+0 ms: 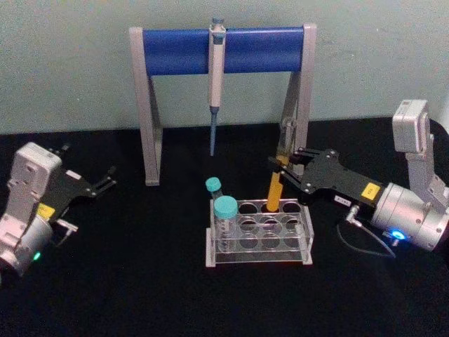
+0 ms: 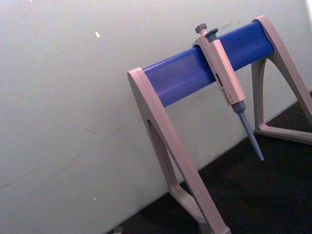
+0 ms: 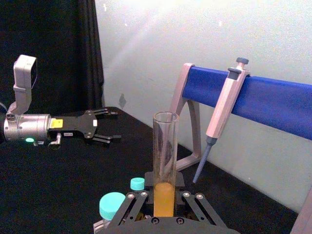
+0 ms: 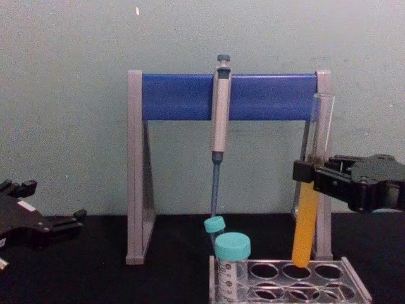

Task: Pick up the test tube from the test tube rack, shake it, then place it back into the test tube rack.

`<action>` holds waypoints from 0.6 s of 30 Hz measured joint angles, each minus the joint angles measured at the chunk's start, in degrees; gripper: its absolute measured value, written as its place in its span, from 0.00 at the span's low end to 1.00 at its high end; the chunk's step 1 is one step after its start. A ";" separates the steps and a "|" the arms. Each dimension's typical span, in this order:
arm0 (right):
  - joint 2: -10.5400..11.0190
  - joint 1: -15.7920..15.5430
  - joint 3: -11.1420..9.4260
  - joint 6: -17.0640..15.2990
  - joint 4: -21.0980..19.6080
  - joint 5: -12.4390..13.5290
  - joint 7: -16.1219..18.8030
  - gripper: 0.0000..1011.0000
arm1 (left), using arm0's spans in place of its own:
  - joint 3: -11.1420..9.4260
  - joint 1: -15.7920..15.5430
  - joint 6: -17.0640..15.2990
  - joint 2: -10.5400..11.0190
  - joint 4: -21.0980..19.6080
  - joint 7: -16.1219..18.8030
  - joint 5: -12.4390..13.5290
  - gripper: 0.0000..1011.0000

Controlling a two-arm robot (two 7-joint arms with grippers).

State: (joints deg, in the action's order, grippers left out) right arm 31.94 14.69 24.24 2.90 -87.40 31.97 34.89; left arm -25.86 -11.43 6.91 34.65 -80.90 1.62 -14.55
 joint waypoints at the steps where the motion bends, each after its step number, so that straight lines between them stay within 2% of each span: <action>1: -0.03 0.01 0.01 0.10 0.10 0.00 0.07 0.23 | 0.00 0.00 0.00 0.00 0.00 0.00 0.00 0.99; 18: -1.21 1.03 0.29 1.56 3.16 -0.21 0.97 0.23 | 0.00 0.00 0.00 0.00 0.00 0.00 0.00 0.99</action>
State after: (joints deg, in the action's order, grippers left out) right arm 30.73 15.72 24.53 4.46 -84.25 31.76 35.87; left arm -25.86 -11.43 6.91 34.65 -80.90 1.62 -14.55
